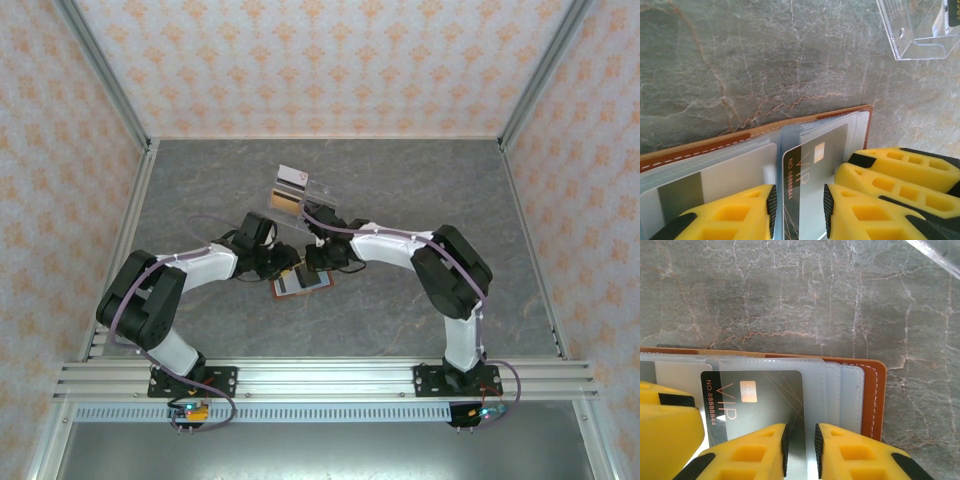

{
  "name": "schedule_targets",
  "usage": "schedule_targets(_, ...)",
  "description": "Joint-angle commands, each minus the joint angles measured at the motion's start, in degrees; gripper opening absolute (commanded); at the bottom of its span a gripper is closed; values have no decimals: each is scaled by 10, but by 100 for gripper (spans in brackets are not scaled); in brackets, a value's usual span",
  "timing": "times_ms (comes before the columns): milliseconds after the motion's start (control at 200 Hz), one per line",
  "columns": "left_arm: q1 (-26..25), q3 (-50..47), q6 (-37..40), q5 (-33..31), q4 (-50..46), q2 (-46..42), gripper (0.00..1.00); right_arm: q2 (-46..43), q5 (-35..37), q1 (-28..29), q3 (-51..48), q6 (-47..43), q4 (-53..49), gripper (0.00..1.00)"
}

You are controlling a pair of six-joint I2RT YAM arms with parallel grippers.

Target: Take the credit cards out of the card holder

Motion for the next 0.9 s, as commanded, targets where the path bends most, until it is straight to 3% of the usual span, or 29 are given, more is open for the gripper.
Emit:
schedule_targets(0,4,1,14,-5,-14,5,33,22,24,2,14,-4,-40,23)
schedule_targets(531,4,0,15,13,11,23,31,31,22,2,22,-1,-52,20)
schedule_targets(896,4,-1,29,30,22,8,22,36,26,2,27,-1,-60,16)
